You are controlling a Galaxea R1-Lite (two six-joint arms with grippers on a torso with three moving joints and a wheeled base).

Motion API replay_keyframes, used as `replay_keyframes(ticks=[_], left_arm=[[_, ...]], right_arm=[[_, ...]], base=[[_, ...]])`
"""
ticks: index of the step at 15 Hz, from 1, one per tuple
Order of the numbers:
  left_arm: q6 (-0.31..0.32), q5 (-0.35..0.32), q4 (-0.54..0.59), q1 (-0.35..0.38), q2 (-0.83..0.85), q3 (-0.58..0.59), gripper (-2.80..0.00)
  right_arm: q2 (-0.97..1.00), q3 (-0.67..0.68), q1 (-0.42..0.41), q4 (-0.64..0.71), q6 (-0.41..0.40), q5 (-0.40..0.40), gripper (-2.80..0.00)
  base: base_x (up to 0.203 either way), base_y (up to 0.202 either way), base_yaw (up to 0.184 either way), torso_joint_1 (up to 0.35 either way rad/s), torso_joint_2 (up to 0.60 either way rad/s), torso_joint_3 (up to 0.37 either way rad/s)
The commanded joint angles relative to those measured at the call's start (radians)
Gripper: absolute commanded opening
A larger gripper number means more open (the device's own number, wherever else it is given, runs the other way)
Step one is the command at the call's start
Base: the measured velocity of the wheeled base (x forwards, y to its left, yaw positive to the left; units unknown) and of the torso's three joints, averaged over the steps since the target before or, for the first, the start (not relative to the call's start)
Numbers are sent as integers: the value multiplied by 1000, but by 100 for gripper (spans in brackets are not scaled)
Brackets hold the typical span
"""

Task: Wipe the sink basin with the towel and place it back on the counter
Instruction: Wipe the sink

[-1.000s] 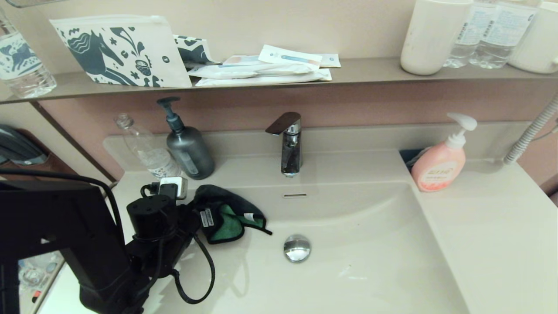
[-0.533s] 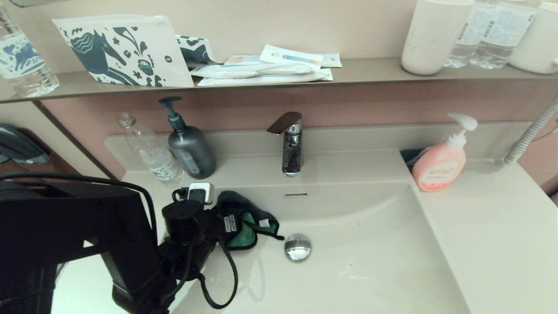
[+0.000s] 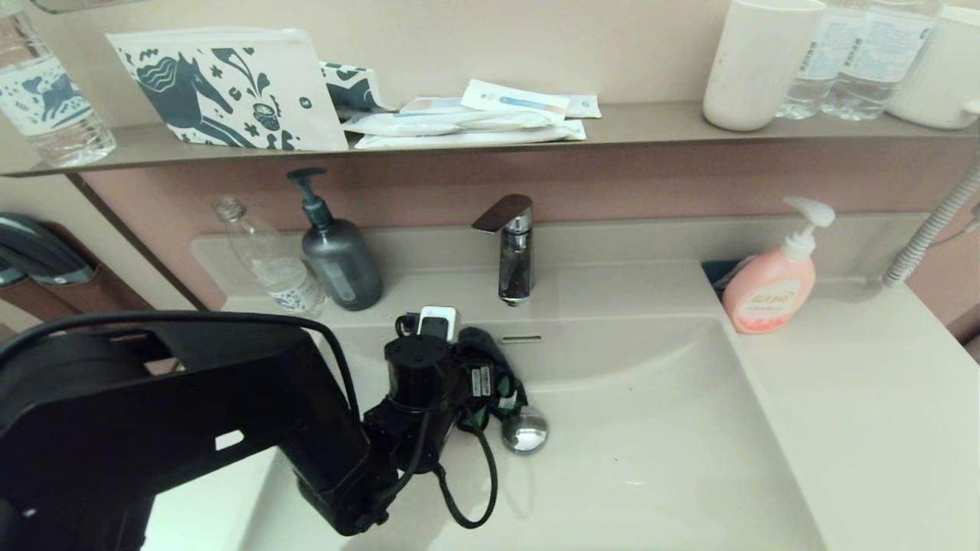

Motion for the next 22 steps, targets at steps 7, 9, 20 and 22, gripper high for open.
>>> replay_keyframes(ticks=[7,9,20,22], left_arm=[[-9,50,59,-17,-88,36,-280],[-25,64,56,12,-102,108,-280],[89,69,74,341,-382,452,-280],[166,68,125,392,-430,444,-280]], right_arm=[[1,0,0,0,0,0,-280],[1,0,1,0,0,0,-280],[1,0,0,0,0,0,-280],[1,0,0,-1,0,0,-280]], base=[[0,0,0,0,0,0],[0,0,0,0,0,0],[0,0,0,0,0,0],[0,0,0,0,0,0]])
